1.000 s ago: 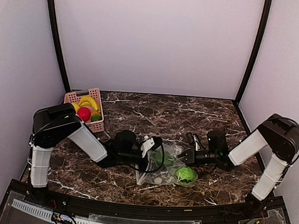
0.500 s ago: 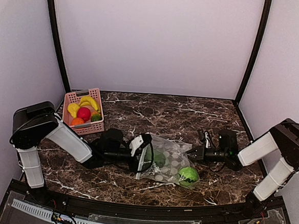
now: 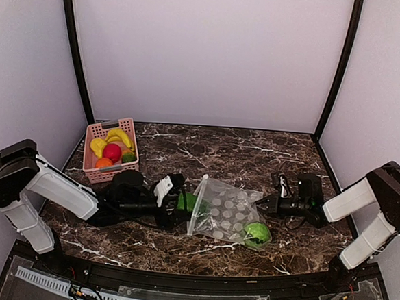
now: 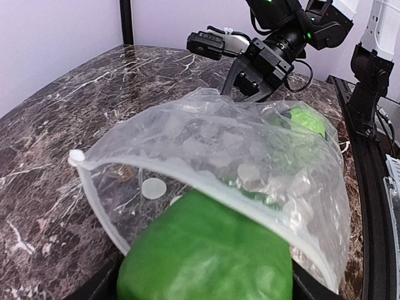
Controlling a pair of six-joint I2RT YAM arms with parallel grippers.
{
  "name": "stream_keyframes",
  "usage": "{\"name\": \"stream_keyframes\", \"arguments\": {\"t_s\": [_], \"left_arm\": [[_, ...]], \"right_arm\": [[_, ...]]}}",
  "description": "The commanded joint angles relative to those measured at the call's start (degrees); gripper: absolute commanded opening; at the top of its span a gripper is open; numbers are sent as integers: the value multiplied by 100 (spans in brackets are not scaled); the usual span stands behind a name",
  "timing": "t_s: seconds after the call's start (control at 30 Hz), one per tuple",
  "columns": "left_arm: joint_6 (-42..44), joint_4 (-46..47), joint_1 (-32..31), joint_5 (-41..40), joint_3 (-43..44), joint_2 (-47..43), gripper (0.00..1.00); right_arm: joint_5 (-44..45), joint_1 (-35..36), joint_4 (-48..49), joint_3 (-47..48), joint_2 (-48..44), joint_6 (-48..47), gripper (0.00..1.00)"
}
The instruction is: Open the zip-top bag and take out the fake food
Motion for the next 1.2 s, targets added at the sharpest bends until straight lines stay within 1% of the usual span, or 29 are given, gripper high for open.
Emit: {"name": "stream_keyframes", "arguments": {"t_s": [0.0,0.13,0.23,0.37,0.5,0.6,0.7,0.83,1.03,1.17], "left_arm": [[-119,-622,412,-448,-367,-878,75],[-370,-1106,1046,-645,-596,-1724,75],[-443,-1562,1431,-1071,-513,-2334,77],[-785,-2291,2139,-1699,-250,-2791,78],[-1109,-3051,2944,-2286,101,-2916,78],[-1461,-3370,3380,-2641,275,-2914,78],[-1597,-3496,3737,-2921,338,-2869,79],[-1734,-3610,4119,-3210,515,-2604,83],[-1665,-3510,4466,-3516,1061,-1821,84],[-1641,-3285,4608,-3362,1478,-1229,84]], "right_arm": [[28,-123,-120,-80,-184,-183,0],[-6,-195,-217,-65,-250,-265,0],[-17,-209,-273,-32,-274,-311,0],[-30,-216,-277,-12,-286,-317,0],[-78,-211,-237,-10,-281,-304,0],[-87,-210,-226,-19,-285,-312,0],[-105,-209,-209,-19,-260,-313,0],[-136,-209,-175,-2,-233,-312,0],[-182,-209,-90,3,-158,-279,0],[-219,-209,-6,-8,-84,-240,0]]}}
